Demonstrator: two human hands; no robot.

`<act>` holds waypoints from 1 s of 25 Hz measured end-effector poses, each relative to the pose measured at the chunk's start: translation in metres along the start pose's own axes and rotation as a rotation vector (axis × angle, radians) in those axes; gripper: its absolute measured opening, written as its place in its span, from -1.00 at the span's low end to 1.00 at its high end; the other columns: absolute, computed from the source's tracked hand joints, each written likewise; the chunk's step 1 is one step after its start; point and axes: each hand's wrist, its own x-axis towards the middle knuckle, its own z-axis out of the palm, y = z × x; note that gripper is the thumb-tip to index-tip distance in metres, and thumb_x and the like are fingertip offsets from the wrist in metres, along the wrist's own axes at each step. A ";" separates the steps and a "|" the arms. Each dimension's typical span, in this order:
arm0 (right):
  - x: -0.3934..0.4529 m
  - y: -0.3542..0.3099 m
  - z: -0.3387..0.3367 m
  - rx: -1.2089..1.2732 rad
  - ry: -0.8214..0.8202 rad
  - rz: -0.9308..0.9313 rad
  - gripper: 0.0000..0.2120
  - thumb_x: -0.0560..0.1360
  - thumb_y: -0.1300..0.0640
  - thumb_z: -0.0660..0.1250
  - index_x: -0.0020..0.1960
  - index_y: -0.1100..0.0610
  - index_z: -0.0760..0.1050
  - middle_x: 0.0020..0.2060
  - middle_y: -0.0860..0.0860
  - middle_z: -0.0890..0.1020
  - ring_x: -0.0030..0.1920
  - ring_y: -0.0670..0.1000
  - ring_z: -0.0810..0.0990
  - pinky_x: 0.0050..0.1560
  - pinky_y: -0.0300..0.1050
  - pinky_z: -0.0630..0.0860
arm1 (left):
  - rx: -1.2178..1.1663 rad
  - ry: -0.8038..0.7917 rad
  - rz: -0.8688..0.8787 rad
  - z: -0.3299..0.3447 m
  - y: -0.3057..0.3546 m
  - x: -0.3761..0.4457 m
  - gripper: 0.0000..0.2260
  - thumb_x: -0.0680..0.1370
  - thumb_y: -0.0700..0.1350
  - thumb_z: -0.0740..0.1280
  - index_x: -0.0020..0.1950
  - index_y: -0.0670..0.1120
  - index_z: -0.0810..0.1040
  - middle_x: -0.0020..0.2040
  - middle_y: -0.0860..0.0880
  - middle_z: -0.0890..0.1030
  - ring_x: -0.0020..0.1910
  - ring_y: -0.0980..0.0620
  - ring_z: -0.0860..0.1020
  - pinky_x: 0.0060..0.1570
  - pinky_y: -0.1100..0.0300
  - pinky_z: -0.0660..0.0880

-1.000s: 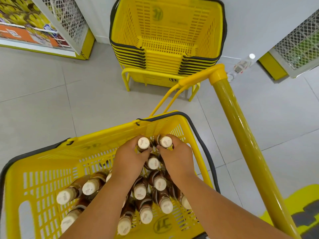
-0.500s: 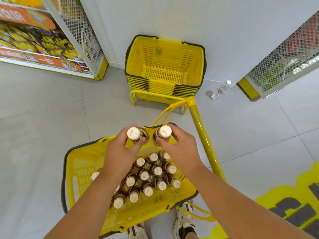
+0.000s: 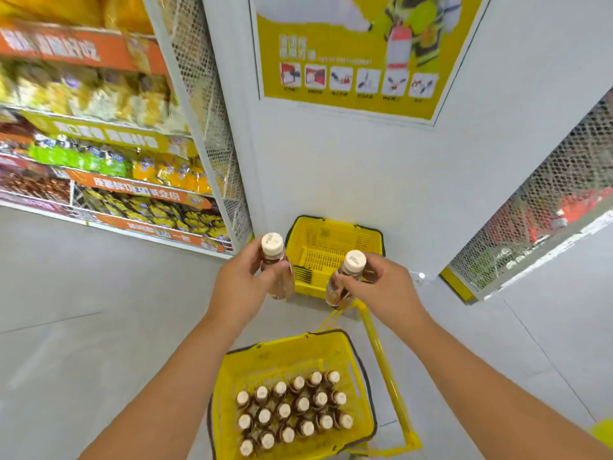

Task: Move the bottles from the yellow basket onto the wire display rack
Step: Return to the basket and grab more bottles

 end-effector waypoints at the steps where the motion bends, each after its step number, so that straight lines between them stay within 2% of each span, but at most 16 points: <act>1: 0.001 -0.027 -0.013 -0.016 -0.003 -0.016 -0.79 0.37 0.05 0.61 -0.01 -0.06 0.69 -0.11 -0.15 0.74 -0.03 -0.16 0.70 0.03 -0.17 0.61 | 0.017 0.000 0.028 -0.014 0.024 0.001 -0.69 0.50 -0.13 0.52 0.16 0.18 0.59 0.00 0.25 0.68 -0.01 0.40 0.59 -0.03 0.44 0.46; 2: 0.001 -0.052 -0.025 -0.022 -0.006 -0.028 -0.79 0.37 0.07 0.61 -0.03 -0.04 0.70 -0.13 -0.14 0.75 -0.04 -0.15 0.70 -0.01 -0.19 0.59 | 0.036 -0.009 0.047 -0.027 0.045 0.002 -0.71 0.51 -0.12 0.51 0.17 0.14 0.60 0.00 0.22 0.69 -0.01 0.37 0.60 -0.07 0.47 0.45; 4: -0.004 -0.103 -0.050 -0.019 0.002 -0.063 -0.80 0.37 0.12 0.61 -0.02 0.02 0.71 -0.14 -0.09 0.75 -0.07 -0.11 0.70 -0.08 -0.24 0.55 | 0.081 -0.023 0.091 -0.053 0.086 -0.001 -0.74 0.51 -0.09 0.50 0.18 0.11 0.62 0.01 0.15 0.70 0.04 0.21 0.63 -0.01 0.33 0.51; 6: -0.011 -0.150 -0.071 -0.038 0.011 -0.104 -0.80 0.40 0.13 0.59 0.01 0.04 0.71 -0.12 -0.07 0.75 -0.10 -0.12 0.66 -0.15 -0.32 0.53 | 0.124 -0.022 0.155 -0.076 0.123 -0.009 -0.80 0.51 -0.07 0.50 0.10 0.15 0.62 -0.02 0.16 0.70 0.02 0.17 0.64 0.00 0.22 0.53; 10: -0.031 -0.222 -0.099 -0.037 0.022 -0.184 -0.79 0.44 0.04 0.57 0.06 0.00 0.72 -0.09 -0.12 0.74 -0.08 -0.14 0.66 -0.16 -0.23 0.53 | 0.128 -0.006 0.268 -0.118 0.189 -0.028 -0.81 0.53 -0.06 0.49 0.13 0.12 0.65 -0.04 0.19 0.70 -0.05 0.30 0.62 -0.21 0.48 0.45; 11: -0.035 -0.237 -0.104 -0.017 0.026 -0.201 -0.79 0.44 0.03 0.57 0.07 0.00 0.72 -0.08 -0.12 0.74 -0.06 -0.14 0.67 -0.15 -0.22 0.52 | 0.092 -0.001 0.276 -0.128 0.205 -0.031 -0.79 0.53 -0.07 0.49 0.15 0.10 0.67 -0.03 0.18 0.71 -0.03 0.28 0.64 -0.15 0.45 0.50; 14: -0.047 -0.280 -0.119 -0.024 0.040 -0.270 -0.77 0.46 0.01 0.56 0.10 0.01 0.70 -0.06 -0.11 0.74 -0.01 -0.12 0.68 -0.03 -0.16 0.57 | -0.035 0.033 0.295 -0.160 0.250 -0.038 -0.79 0.52 -0.13 0.51 0.12 0.06 0.69 -0.01 0.09 0.75 0.06 0.07 0.70 0.05 0.07 0.64; 16: -0.051 -0.304 -0.130 -0.034 0.043 -0.320 -0.80 0.46 0.01 0.56 0.07 0.00 0.70 -0.08 -0.11 0.75 -0.02 -0.10 0.69 0.01 -0.12 0.58 | -0.079 0.039 0.310 -0.178 0.276 -0.042 -0.81 0.52 -0.17 0.51 0.08 0.07 0.69 0.00 0.05 0.75 0.06 0.01 0.70 0.07 -0.03 0.65; 20: -0.055 -0.334 -0.155 -0.049 0.024 -0.395 -0.82 0.44 -0.02 0.56 0.03 -0.04 0.72 -0.12 -0.13 0.76 -0.02 -0.08 0.71 0.02 -0.09 0.61 | -0.062 0.063 0.335 -0.198 0.311 -0.059 -0.81 0.52 -0.16 0.50 0.09 0.07 0.69 -0.01 0.06 0.75 0.06 0.01 0.71 0.11 -0.10 0.64; 23: -0.055 -0.346 -0.172 -0.002 -0.002 -0.457 -0.82 0.43 -0.04 0.56 0.02 -0.06 0.73 -0.14 -0.16 0.76 -0.01 -0.10 0.71 -0.09 -0.19 0.57 | -0.066 0.117 0.340 -0.196 0.327 -0.077 -0.79 0.53 -0.17 0.50 0.10 0.09 0.68 -0.02 0.08 0.76 0.00 0.07 0.72 0.09 -0.05 0.65; 25: -0.055 -0.353 -0.178 0.039 -0.037 -0.485 -0.83 0.43 -0.05 0.57 0.01 -0.08 0.73 -0.16 -0.17 0.76 -0.01 -0.12 0.71 -0.07 -0.21 0.58 | -0.081 0.155 0.337 -0.193 0.335 -0.091 -0.77 0.52 -0.16 0.51 0.08 0.13 0.67 -0.02 0.10 0.75 -0.01 0.11 0.71 0.08 -0.01 0.65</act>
